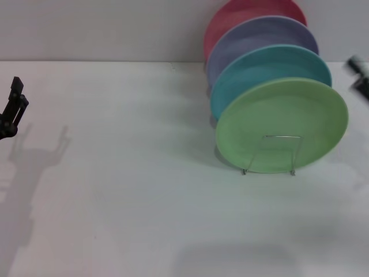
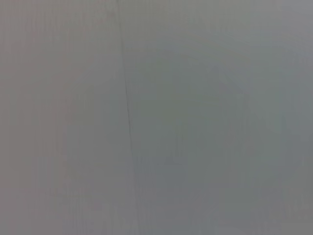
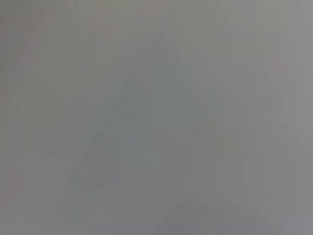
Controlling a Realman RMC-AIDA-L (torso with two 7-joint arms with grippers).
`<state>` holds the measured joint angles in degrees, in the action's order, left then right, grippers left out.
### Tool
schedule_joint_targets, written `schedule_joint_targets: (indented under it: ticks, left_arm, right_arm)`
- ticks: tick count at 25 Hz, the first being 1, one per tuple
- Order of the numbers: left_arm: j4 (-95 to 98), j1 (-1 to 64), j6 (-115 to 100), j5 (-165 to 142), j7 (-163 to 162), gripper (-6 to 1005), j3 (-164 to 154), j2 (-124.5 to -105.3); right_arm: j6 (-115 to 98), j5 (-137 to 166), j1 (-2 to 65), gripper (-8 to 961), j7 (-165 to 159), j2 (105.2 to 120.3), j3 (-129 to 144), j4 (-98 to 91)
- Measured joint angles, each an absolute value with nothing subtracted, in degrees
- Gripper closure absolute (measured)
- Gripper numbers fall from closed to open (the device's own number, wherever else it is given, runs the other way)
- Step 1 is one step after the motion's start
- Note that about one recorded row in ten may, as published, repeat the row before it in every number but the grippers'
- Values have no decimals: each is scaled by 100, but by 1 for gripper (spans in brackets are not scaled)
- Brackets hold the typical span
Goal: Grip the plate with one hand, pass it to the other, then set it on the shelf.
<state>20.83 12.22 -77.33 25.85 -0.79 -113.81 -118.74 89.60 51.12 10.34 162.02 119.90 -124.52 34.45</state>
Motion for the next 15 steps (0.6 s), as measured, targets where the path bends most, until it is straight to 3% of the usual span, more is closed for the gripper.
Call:
schedule_joint_targets:
  ticks: [9,15]
  left_arm:
    - [2037,1185,-7729,2617,-79,186,-11369,-11874]
    - [1927,1201,-7717,2627,-79,186,-11321,-11874]
  right_arm:
    - [8622,2270,674,239,15689,11992,-12523,2490]
    - [8504,555,720,179,15623,11990,-12496,1589]
